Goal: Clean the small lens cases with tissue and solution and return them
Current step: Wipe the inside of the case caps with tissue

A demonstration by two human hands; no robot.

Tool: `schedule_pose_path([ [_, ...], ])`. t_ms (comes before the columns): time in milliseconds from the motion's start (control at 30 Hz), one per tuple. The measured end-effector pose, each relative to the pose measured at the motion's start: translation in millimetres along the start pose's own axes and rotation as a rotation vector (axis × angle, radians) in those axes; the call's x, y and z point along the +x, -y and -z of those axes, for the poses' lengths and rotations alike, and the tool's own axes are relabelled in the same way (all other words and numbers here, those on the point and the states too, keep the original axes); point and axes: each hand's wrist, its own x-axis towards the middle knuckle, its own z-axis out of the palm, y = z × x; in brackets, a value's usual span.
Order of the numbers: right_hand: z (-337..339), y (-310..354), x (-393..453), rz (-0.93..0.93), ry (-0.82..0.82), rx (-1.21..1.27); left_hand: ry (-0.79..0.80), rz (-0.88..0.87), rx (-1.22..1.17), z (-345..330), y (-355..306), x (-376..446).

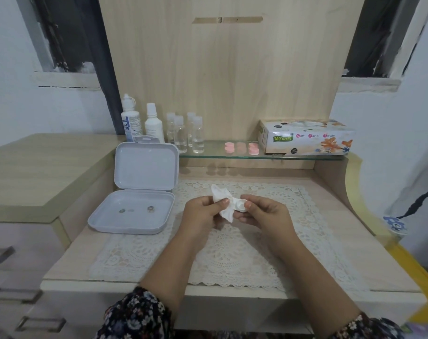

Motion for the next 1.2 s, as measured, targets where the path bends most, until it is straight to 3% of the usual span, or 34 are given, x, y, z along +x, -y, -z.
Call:
schedule_pose_path([
  [267, -2.4, -6.6, 0.9, 0.002, -0.06, -0.1, -0.238, -0.139, 0.142, -4.5, 2.9, 0.7],
  [400, 1.4, -9.2, 1.0, 0.027, -0.196, -0.336, -0.33, -0.111, 0.052, 4.6, 5.7, 6.5],
  [500, 1.7, -9.8, 1.1, 0.048, -0.153, -0.592, -0.368, -0.096, 0.022, 6.2, 5.4, 8.5],
  [600, 0.0, -9.1, 1.5, 0.041, -0.135, -0.671, -0.376, -0.085, 0.018, 6.0, 2.0, 7.1],
  [800, -0.2, -9.4, 0.9, 0.021, -0.19, -0.563, -0.335, -0.034, 0.015, 6.9, -5.5, 0.5],
  [900, -0.8, -3.3, 2.5, -0.073, -0.255, -0.332, -0.298, 0.012, 0.017, 9.3, -11.0, -2.8],
  [1033, 1.8, 6.2, 5.1, -0.231, -0.223, 0.062, -0.255, -0.002, -0.021, 18.5, -22.3, -14.1],
  [1200, -8.7, 23.4, 6.9, -0.053, -0.143, -0.242, -0.24, 0.006, -0.021, 44.7, -35.6, -31.2],
])
